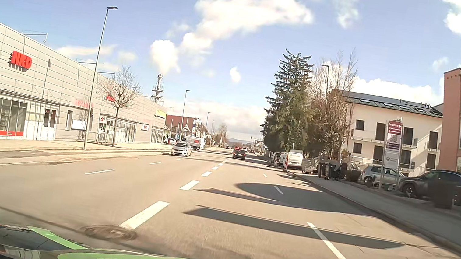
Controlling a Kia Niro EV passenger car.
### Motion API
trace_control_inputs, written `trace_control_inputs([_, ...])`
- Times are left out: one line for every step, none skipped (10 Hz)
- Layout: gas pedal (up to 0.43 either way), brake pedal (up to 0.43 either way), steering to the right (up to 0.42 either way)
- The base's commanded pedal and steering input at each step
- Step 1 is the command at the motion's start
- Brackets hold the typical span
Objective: Follow the waypoints while adhering to traffic rules and regulations
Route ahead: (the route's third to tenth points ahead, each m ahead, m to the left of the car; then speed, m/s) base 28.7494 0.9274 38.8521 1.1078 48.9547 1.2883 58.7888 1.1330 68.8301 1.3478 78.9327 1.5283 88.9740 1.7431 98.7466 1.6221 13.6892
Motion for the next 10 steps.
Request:
trace_control_inputs([0.039,0.000,0.001])
trace_control_inputs([0.039,0.000,0.000])
trace_control_inputs([0.039,0.000,0.000])
trace_control_inputs([0.039,0.000,0.000])
trace_control_inputs([0.039,0.000,0.000])
trace_control_inputs([0.039,0.000,0.000])
trace_control_inputs([0.039,0.000,0.000])
trace_control_inputs([0.039,0.000,0.000])
trace_control_inputs([0.039,0.000,0.000])
trace_control_inputs([0.039,0.000,0.000])
